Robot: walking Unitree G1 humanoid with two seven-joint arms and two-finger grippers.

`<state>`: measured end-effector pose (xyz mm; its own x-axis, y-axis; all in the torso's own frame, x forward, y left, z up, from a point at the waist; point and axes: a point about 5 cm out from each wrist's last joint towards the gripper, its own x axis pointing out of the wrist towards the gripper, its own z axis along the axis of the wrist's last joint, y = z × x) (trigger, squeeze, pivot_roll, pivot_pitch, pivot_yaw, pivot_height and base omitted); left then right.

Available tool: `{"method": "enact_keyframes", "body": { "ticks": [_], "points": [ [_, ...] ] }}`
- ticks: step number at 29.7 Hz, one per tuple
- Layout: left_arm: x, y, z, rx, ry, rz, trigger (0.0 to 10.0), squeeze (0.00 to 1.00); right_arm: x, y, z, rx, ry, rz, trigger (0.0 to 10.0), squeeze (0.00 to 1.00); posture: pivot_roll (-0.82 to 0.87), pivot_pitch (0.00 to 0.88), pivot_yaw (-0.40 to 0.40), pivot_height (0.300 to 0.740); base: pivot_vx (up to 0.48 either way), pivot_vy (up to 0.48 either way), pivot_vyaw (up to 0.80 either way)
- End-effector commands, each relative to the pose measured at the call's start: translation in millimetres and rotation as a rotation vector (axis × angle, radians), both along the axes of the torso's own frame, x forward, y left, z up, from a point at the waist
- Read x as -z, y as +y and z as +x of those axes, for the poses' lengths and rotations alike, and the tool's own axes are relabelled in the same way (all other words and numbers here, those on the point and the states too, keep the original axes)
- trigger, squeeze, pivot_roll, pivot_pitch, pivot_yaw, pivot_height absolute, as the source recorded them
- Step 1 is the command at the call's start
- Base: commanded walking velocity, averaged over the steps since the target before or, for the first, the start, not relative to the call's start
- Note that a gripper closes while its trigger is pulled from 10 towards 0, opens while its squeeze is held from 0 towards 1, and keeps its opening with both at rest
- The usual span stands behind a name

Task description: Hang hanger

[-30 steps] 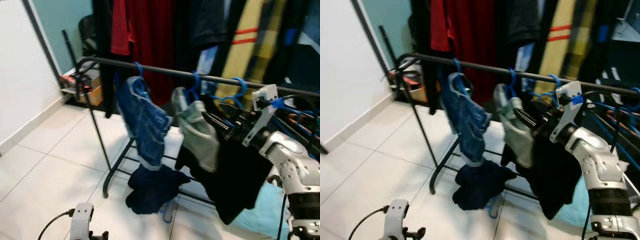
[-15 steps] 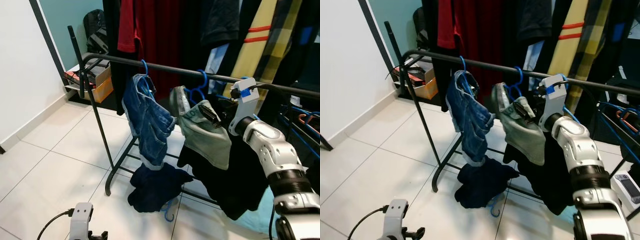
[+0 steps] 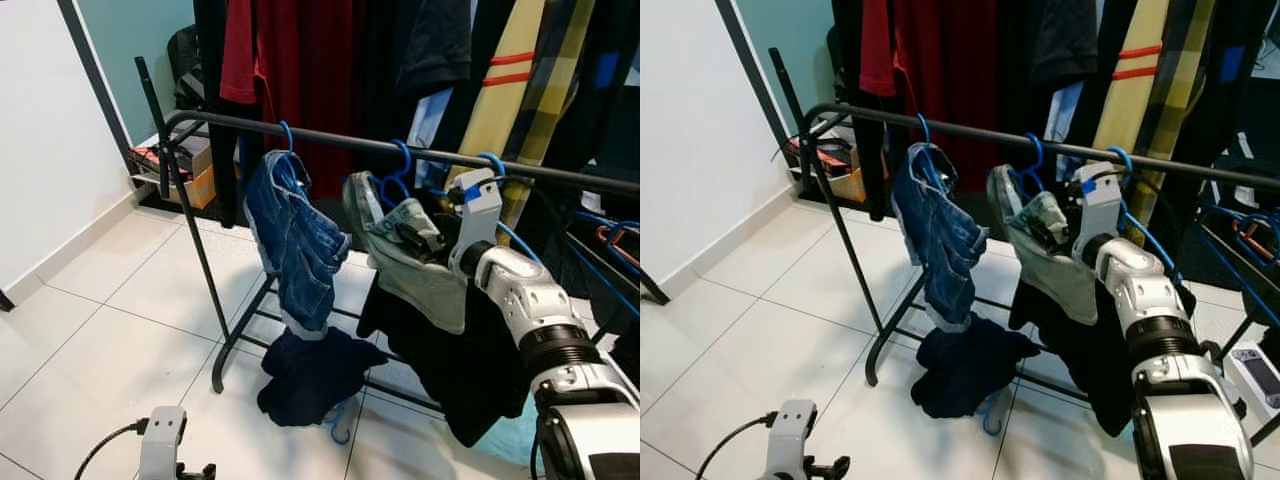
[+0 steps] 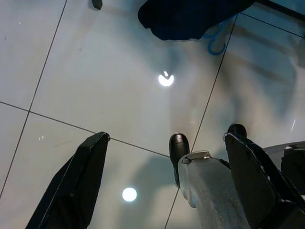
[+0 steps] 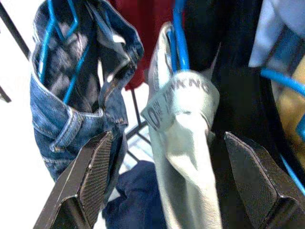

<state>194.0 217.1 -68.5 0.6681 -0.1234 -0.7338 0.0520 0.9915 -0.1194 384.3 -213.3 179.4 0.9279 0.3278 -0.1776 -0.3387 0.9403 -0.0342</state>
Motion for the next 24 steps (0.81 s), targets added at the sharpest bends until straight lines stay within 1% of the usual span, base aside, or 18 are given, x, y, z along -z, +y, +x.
{"method": "enact_keyframes", "body": {
  "ticks": [1, 4, 5, 7, 8, 9, 10, 11, 14, 15, 19, 20, 22, 24],
  "points": [
    [2, 5.2, -5.4, 0.011, 0.014, 0.019, 10.0, 0.0, -2, -1.2, 2.4, 0.01, -0.009, -0.026, 10.0, 0.0, -0.1, 0.0, 0.043, 0.74, 0.0, 0.0, 0.0],
    [2, 5.6, -5.5, 0.012, 0.014, 0.019, 10.0, 0.0, -2, -3.2, 2.6, 0.023, -0.008, -0.035, 10.0, 0.0, -0.1, 0.0, 0.043, 0.74, 0.0, 0.0, 0.0],
    [2, 5.9, -5.8, 0.014, 0.015, 0.02, 10.0, 0.0, -1, -4.9, 2.9, 0.037, -0.005, -0.044, 9.3, 0.0, -0.1, 0.0, 0.044, 0.74, 0.0, 0.0, 0.0],
    [2, 5.9, -5.8, 0.014, 0.015, 0.02, 10.0, 0.0, -1, -4.9, 2.9, 0.037, -0.005, -0.044, 9.3, 0.0, -0.1, 0.0, 0.044, 0.74, 0.0, 0.0, 0.0],
    [2, 6.1, -6.0, 0.016, 0.015, 0.021, 10.0, 0.0, 1, -5.3, 3.1, 0.044, -0.002, -0.049, 2.7, 0.0, -0.1, 0.0, 0.044, 0.74, 0.0, 0.0, 0.0],
    [2, 6.1, -6.0, 0.016, 0.015, 0.021, 10.0, 0.0, 1, -5.3, 3.1, 0.044, -0.002, -0.049, 2.7, 0.0, -0.1, 0.0, 0.044, 0.74, 0.0, 0.0, 0.0],
    [2, 6.4, -6.1, 0.018, 0.016, 0.024, 10.0, 0.0, 3, -1.7, 3.4, 0.029, 0.001, -0.044, 0.0, 0.0, -0.09, 0.0, 0.043, 0.74, 0.0, 0.0, 0.0],
    [2, 6.6, -6.1, 0.02, 0.017, 0.027, 10.0, 0.0, 5, 1.5, 3.5, 0.014, 0.002, -0.038, 0.0, 0.0, -0.09, 0.0, 0.043, 0.74, 0.0, 0.0, 0.0],
    [2, 6.6, -6.1, 0.02, 0.017, 0.027, 10.0, 0.0, 5, 1.5, 3.5, 0.014, 0.002, -0.038, 0.0, 0.0, -0.09, 0.0, 0.043, 0.74, 0.0, 0.0, 0.0],
    [2, 6.8, -6.1, 0.022, 0.017, 0.03, 10.0, 0.0, 6, 4.5, 3.4, 0.001, 0.002, -0.033, 0.0, 0.0, -0.09, 0.0, 0.043, 0.74, 0.0, 0.0, 0.0],
    [1, 7.3, -6.1, 0.022, 0.017, 0.035, 10.0, 0.0, 7, 7.6, 3.5, -0.013, -0.002, -0.023, 0.0, 0.0, -0.09, 0.0, 0.045, 0.74, 0.0, 0.0, 0.0],
    [1, 7.5, -6.1, 0.022, 0.017, 0.037, 10.0, 0.0, 6, 8.2, 3.4, -0.02, -0.013, -0.006, 0.0, 0.0, -0.09, 0.0, 0.048, 0.74, 0.0, 0.0, 0.0],
    [1, 7.5, -6.1, 0.022, 0.017, 0.037, 10.0, 0.0, 6, 8.2, 3.4, -0.02, -0.013, -0.006, 0.0, 0.0, -0.09, 0.0, 0.048, 0.74, 0.0, 0.0, 0.0],
    [1, 7.6, -5.9, 0.024, 0.018, 0.039, 10.0, 0.0, 3, 10.5, 2.2, -0.058, -0.039, 0.032, 0.0, 0.0, -0.09, 0.0, 0.053, 0.74, 0.0, 0.0, 0.0]
  ]
}}
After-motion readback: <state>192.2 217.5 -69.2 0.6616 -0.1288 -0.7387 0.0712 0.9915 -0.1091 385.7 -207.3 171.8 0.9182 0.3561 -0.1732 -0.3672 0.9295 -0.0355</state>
